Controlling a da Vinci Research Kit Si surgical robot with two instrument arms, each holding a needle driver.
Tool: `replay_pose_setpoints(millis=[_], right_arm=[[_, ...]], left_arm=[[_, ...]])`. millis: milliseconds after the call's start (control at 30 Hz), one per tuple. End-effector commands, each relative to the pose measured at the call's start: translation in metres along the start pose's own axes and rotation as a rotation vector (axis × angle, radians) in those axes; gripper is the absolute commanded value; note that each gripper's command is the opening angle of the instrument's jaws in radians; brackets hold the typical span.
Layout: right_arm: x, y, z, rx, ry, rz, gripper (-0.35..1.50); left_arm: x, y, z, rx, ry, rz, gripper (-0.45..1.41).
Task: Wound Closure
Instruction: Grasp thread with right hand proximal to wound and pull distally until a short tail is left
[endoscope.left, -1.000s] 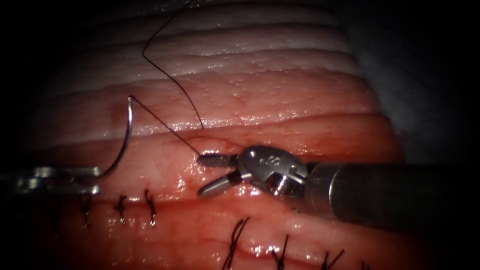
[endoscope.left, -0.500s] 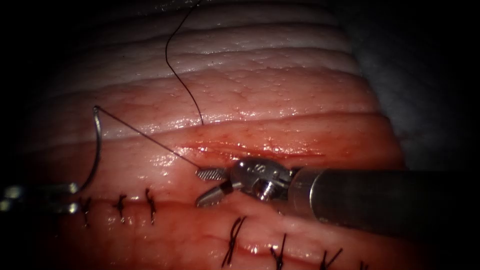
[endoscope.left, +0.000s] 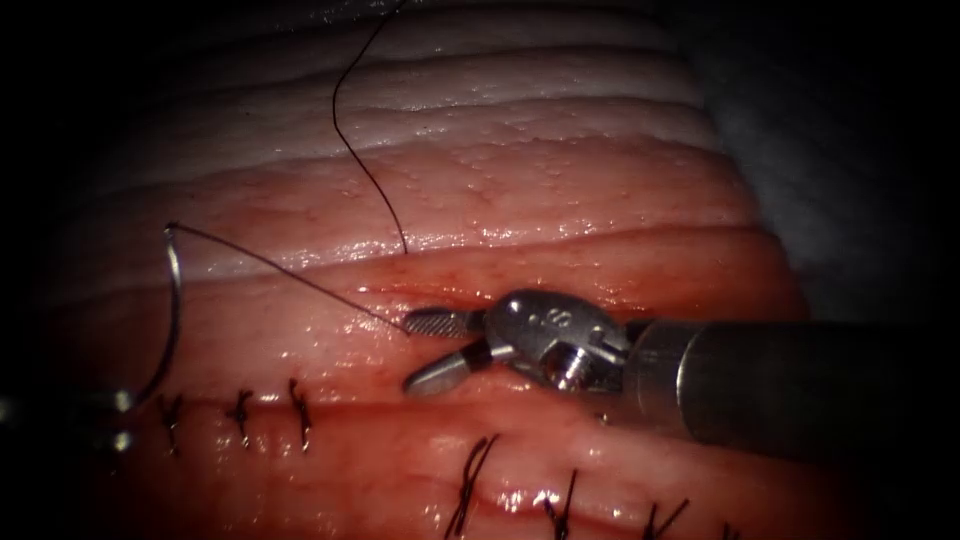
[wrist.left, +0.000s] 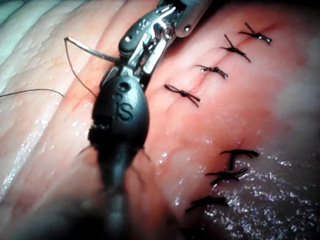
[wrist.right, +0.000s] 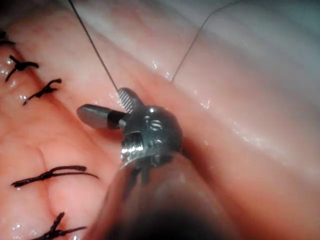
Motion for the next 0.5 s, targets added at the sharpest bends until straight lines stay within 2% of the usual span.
replay_pose_setpoints(millis=[33, 300, 400, 500], right_arm=[[0.0001, 0.0003, 0.0011, -0.009, 0.01, -0.005, 0.91], [-0.0007, 0.0014, 0.003, -0.037, 0.023, -0.032, 0.93], [-0.0015, 0.0019, 0.0033, -0.05, 0.007, -0.053, 0.84], [-0.002, 0.0022, 0.0033, -0.065, -0.02, -0.083, 0.36]], left_arm=[[-0.0006, 0.0001, 0.0006, -0.014, -0.012, 0.002, -0.45], [-0.0003, 0.0008, 0.001, -0.029, -0.012, 0.006, -0.45], [-0.0001, 0.001, 0.0009, -0.03, -0.012, 0.006, -0.45], [0.0, 0.001, 0.001, -0.035, -0.008, 0.011, -0.45]])
